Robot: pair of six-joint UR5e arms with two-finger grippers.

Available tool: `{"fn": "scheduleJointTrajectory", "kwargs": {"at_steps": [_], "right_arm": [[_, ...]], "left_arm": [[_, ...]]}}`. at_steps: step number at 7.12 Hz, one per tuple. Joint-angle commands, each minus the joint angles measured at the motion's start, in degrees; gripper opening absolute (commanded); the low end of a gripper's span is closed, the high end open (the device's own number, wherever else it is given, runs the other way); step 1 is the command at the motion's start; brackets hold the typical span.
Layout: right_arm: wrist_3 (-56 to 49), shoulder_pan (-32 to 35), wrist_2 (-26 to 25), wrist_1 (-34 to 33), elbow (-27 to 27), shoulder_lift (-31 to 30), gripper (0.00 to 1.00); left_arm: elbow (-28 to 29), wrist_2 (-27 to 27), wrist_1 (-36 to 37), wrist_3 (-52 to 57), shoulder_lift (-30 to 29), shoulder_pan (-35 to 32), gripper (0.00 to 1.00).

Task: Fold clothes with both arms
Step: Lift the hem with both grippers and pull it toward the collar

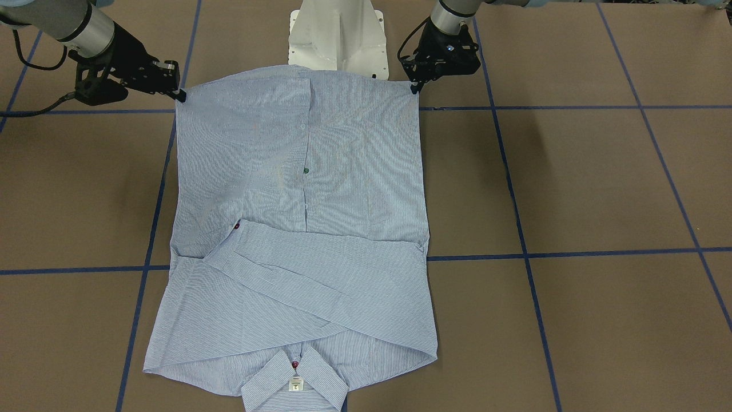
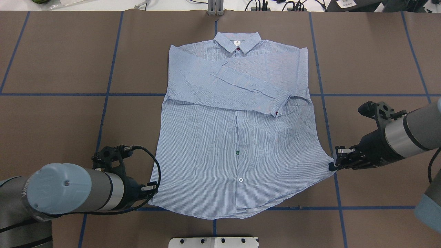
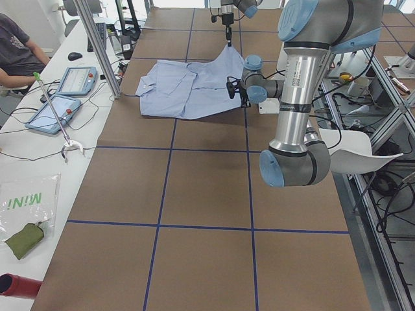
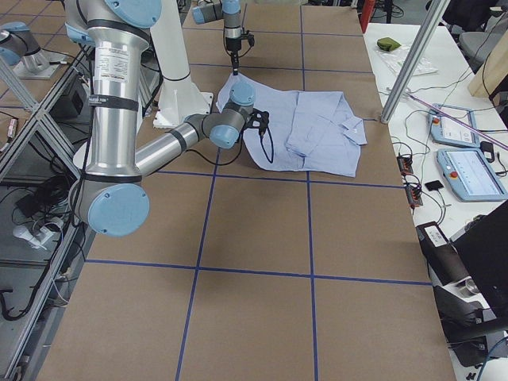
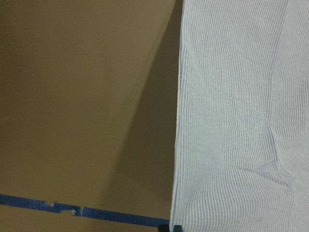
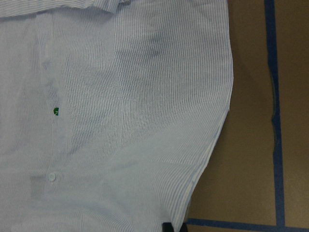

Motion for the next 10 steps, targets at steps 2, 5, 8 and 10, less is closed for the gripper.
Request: {"fn": "scheduleJointTrajectory", "kwargs": {"at_steps": [2, 5, 8, 10], "right_arm": [[0.0, 0.3, 0.0, 0.0, -0.9, -0.2, 0.0], [-0.1, 0.7, 0.0, 0.0, -1.7, -0.1, 0.0], [-0.1, 2.3, 0.3, 3.3, -1.2, -0.1, 0.0], [-0.1, 3.7, 0.5, 3.7, 0.3, -0.1, 0.0]], "left_arm": [[0.6, -0.1, -0.1, 0.3, -0.1, -0.2, 0.0], [0.7, -0.1, -0.2, 0.2, -0.3, -0.8, 0.0], [0.6, 0.3, -0.4, 0.3, -0.5, -0.7, 0.0], [-0.5, -0.2, -0.3, 0.6, -0.4, -1.1, 0.0]]}}
